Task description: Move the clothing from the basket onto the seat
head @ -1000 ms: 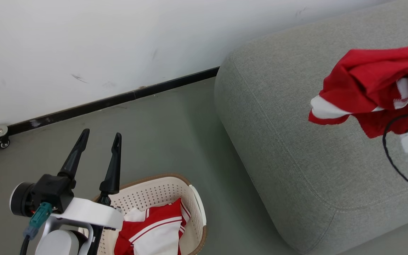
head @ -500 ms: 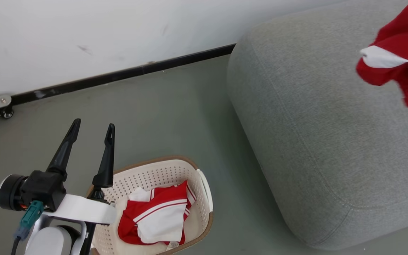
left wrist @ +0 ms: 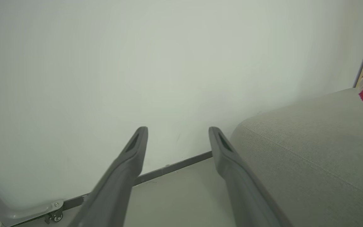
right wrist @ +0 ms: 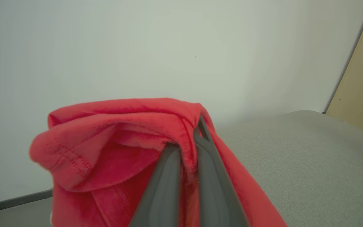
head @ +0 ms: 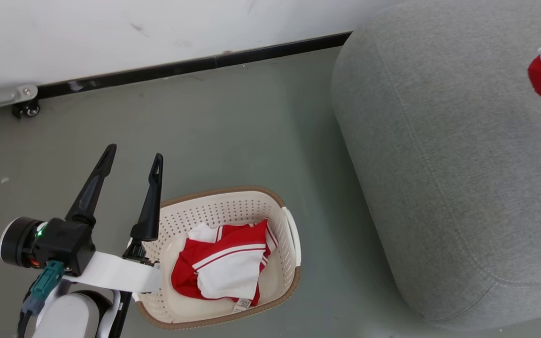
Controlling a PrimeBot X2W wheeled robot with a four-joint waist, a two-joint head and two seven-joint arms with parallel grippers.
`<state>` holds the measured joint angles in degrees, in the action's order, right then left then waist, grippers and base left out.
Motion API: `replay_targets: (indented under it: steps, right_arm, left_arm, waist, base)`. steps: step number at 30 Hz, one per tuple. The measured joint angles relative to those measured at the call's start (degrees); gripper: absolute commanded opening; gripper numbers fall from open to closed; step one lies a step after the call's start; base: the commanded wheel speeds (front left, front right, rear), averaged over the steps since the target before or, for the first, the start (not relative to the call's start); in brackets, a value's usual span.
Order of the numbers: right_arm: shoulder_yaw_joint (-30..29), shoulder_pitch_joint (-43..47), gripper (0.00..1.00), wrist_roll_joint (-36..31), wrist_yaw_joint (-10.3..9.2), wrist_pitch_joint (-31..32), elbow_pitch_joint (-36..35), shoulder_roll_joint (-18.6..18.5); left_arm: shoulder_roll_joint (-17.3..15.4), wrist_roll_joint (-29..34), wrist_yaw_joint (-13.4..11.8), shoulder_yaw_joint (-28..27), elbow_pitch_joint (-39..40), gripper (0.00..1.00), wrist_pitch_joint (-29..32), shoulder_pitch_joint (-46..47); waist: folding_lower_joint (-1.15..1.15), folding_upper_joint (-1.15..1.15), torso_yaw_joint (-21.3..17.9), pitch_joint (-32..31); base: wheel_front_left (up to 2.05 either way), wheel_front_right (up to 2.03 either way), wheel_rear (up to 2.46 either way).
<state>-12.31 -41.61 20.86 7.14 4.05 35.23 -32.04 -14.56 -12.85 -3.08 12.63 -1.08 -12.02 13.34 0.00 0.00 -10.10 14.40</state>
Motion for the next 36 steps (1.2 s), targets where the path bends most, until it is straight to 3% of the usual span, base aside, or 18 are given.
replay_targets:
  steps: [6,15,26,36]
  right_arm:
    - [-2.20,-3.28,0.00,-0.98,0.00,-0.76,4.26,-2.16]
    - [-4.14,-4.47,0.00,-4.24,0.00,-3.07,8.42,-2.50]
    - [-3.63,-4.49,0.00,-7.15,0.00,-5.14,13.95,-0.58]
    - [-6.99,-4.28,0.00,-7.79,0.00,-7.68,19.40,0.36]
  left_arm:
    - [-0.09,0.27,0.08,0.68,1.01,1.00,0.90,0.30]
    - [-0.11,0.69,0.13,1.34,2.50,1.00,1.45,2.13]
    - [-0.04,0.91,0.13,1.71,3.43,1.00,2.52,3.95]
    - [-0.04,1.08,0.15,2.34,3.74,1.00,3.28,5.04]
  waist:
    - [0.00,0.00,1.86,1.51]
    - [0.00,0.00,4.11,3.62]
    - [0.00,0.00,5.62,6.62]
    - [0.00,0.00,5.87,9.24]
  base:
    - [0.00,0.00,0.00]
    - [0.00,0.00,0.00]
    - [0.00,0.00,0.00]
    - [0.00,0.00,0.00]
